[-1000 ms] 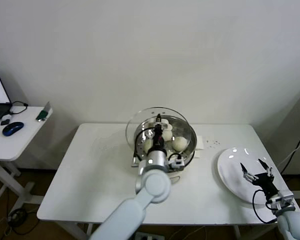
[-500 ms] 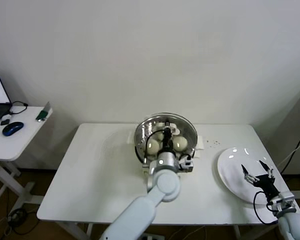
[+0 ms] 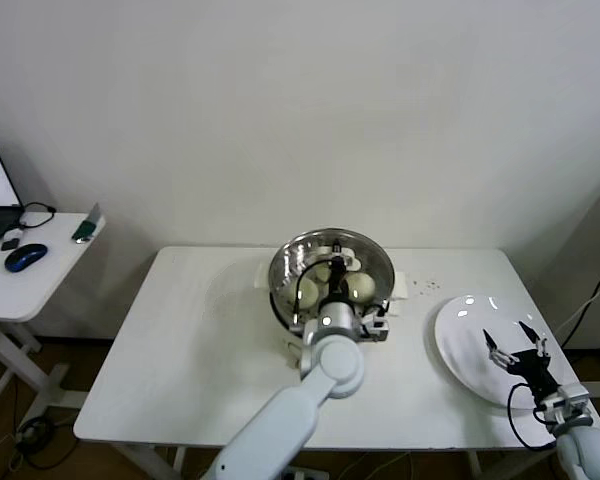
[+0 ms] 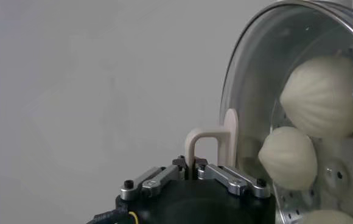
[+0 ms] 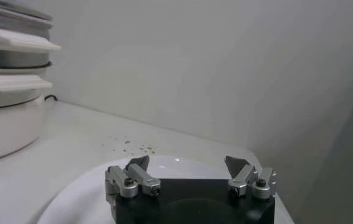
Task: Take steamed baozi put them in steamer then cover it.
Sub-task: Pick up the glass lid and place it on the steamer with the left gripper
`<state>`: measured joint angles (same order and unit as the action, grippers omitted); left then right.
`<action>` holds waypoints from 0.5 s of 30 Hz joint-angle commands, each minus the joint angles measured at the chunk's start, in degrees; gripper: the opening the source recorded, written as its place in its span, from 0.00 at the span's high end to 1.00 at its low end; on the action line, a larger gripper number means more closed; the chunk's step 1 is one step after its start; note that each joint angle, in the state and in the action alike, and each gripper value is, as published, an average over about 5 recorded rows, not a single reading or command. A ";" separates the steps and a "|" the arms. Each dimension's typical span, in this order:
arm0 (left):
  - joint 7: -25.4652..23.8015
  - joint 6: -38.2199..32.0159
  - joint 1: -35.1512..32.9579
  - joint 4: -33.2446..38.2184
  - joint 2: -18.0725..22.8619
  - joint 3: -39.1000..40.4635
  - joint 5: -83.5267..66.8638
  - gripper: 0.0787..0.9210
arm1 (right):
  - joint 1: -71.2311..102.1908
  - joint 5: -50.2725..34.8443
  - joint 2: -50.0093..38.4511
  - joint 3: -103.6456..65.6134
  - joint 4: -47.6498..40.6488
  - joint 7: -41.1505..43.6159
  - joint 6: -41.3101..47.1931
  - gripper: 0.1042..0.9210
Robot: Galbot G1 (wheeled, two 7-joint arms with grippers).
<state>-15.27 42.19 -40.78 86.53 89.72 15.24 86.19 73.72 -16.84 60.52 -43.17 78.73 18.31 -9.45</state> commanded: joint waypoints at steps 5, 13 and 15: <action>1.32 2.81 0.17 -2.08 0.39 -0.08 -0.61 0.92 | 0.13 0.03 0.03 -0.39 -0.22 0.33 -0.16 0.12; 1.60 2.81 0.03 -2.22 0.24 -0.42 -1.03 0.92 | -0.01 0.39 0.22 -0.34 -0.35 0.46 -0.25 0.12; 1.77 2.81 -0.03 -2.29 0.22 -0.32 -1.12 0.92 | -0.06 0.43 0.30 -0.35 -0.37 0.47 -0.26 0.12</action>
<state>-14.08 42.24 -40.73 84.71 89.93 14.87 85.40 73.73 -16.50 60.69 -43.49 78.41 18.74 -9.68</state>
